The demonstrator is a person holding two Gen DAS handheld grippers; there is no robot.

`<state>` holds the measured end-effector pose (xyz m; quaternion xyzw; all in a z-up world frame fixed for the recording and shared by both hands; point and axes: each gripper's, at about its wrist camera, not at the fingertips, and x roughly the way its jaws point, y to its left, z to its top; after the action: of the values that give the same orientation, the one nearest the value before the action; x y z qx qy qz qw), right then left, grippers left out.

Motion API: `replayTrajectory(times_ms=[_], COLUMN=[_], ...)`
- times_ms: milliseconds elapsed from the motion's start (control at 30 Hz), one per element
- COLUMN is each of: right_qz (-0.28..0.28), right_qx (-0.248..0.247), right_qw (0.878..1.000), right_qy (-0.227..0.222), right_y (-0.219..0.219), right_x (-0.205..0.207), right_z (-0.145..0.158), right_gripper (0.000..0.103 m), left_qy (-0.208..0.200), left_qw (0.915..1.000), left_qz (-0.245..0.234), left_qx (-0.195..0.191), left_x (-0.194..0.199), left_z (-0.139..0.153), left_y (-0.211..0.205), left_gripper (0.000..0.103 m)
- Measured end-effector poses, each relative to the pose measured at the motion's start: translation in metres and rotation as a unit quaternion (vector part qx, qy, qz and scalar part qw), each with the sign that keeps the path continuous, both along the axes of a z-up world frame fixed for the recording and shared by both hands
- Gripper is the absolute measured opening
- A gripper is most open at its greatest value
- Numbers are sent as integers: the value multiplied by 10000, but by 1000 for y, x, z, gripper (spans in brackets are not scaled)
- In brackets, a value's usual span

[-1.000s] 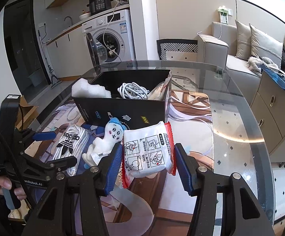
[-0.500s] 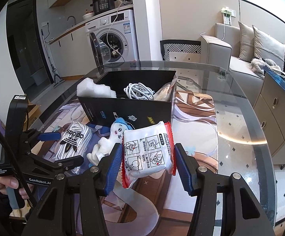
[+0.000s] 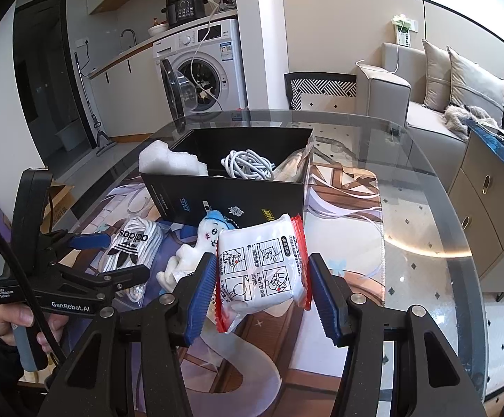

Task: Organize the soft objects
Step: 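Grasp the clear adidas bag of white laces with the left tool while right tool holds the packet, then lift and carry the laces bag and snack packet over the black box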

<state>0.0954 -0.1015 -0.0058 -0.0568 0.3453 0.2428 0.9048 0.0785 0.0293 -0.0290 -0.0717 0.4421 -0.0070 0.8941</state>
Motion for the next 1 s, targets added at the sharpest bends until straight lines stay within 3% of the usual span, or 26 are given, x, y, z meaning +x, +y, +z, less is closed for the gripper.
replayTrajectory(times_ms=[167, 267, 500, 600, 1000], right_qz=[-2, 0, 3, 3, 13], right_qx=[1, -2, 4, 12, 39], right_qw=[10000, 10000, 10000, 10000, 9999], right_qy=[0, -2, -27, -40, -119], right_y=[0, 0, 0, 0, 0], right_x=[0, 0, 0, 0, -2], right_z=[0, 0, 1, 2, 7], right_gripper=[54, 54, 54, 54, 54], left_qy=[-32, -68, -137, -172, -275], left_qw=[9999, 9997, 9988, 9978, 9966], left_qz=[-86, -202, -473, -641, -763], left_qx=[61, 104, -2, -91, -165], left_x=[0, -1, -2, -4, -8], left_z=[-2, 0, 5, 6, 13], left_y=[-2, -6, -7, -10, -13], left_gripper=[98, 87, 51, 43, 37])
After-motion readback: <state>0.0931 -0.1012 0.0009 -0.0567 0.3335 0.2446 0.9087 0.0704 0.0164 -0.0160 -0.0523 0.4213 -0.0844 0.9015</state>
